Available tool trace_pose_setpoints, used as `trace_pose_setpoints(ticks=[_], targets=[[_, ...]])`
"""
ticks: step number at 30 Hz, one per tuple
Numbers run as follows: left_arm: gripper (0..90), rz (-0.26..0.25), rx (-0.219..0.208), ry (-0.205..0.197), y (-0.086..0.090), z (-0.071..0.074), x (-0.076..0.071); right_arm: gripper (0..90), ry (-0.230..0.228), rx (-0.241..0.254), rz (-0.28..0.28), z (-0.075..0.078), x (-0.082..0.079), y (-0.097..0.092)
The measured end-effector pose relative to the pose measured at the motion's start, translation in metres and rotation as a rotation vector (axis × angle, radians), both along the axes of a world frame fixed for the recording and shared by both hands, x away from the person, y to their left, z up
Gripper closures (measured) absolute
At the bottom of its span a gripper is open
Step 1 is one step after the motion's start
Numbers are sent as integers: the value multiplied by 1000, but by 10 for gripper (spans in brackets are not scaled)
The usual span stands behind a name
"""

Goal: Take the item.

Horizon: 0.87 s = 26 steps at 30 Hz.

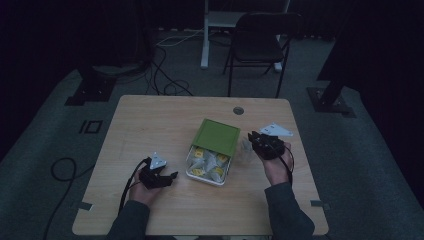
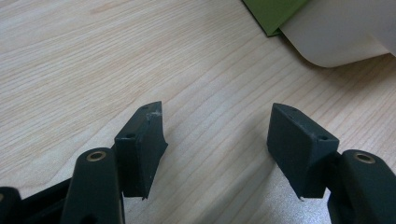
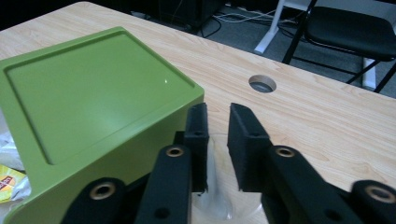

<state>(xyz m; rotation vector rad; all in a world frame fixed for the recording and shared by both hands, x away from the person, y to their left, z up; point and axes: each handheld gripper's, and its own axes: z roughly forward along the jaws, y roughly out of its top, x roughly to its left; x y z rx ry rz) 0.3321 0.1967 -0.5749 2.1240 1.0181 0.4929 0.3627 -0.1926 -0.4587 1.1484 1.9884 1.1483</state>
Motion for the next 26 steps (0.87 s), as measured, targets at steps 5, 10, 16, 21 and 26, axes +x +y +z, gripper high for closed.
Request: trace_pose_setpoints(ticks=[5, 10, 16, 21, 26], targets=[[375, 0, 0, 0, 0, 0, 0, 745, -7, 3, -7, 1, -3, -4], [375, 0, -1, -2, 0, 0, 0, 746, -17, 0, 1, 3, -10, -6], [375, -1, 0, 0, 0, 0, 0, 746, -15, -16, 17, -3, -23, -6], [375, 1, 0, -1, 0, 0, 0, 745, 8, -32, 28, -13, -31, -10], [375, 0, 1, -1, 0, 0, 0, 748, 24, -34, 18, -21, -35, -19]])
